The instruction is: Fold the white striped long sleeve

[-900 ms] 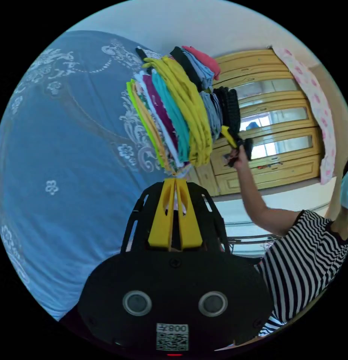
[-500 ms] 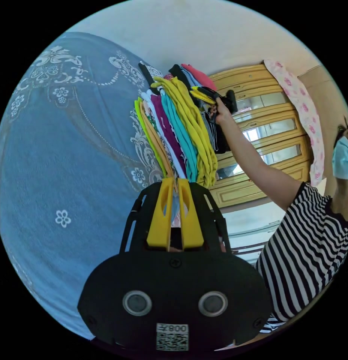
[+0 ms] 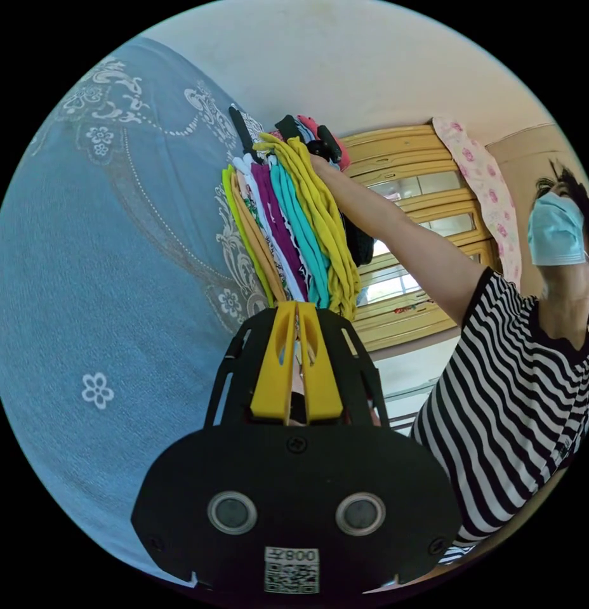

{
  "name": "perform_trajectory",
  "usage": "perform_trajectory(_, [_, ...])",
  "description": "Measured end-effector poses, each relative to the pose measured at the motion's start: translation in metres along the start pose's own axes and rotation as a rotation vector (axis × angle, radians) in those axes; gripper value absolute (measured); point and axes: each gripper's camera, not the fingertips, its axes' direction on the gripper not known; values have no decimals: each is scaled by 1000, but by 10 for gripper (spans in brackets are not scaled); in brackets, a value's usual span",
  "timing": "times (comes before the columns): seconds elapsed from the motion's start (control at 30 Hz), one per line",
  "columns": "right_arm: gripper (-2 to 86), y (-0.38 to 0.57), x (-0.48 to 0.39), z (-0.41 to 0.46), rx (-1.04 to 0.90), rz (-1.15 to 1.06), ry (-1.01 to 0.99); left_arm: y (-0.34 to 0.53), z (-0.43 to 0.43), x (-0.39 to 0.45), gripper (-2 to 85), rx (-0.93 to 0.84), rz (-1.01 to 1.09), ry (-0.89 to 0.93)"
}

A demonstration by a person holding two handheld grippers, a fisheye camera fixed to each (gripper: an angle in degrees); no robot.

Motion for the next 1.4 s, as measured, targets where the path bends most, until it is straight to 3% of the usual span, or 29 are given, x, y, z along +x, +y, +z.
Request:
perform_trajectory(0.27, [3, -1, -41, -112, 203, -29, -142, 23, -73, 34, 3, 52, -4, 52])
perform_trajectory(0.37, [2, 5, -67, -174, 315, -90, -298, 34, -105, 52, 3, 82, -3, 69])
perform_trajectory(0.7, [2, 84, -227, -387, 463, -538, -602, 78, -247, 140, 21, 252, 72, -11])
perform_trajectory(0.97, [3, 189, -353, -498, 396, -802, -762, 145, -401, 238, 113, 502, 104, -369])
perform_trajectory(1.13, [3, 258, -429, -524, 250, -912, -849, 180, -445, 305, 145, 536, 172, -655])
perform_trajectory(1.3, [3, 311, -475, -548, 180, -963, -883, 216, -480, 345, 104, 529, 168, -745])
perform_trajectory(1.4, [3, 336, -490, -568, 182, -966, -860, 243, -511, 351, 46, 574, 131, -624])
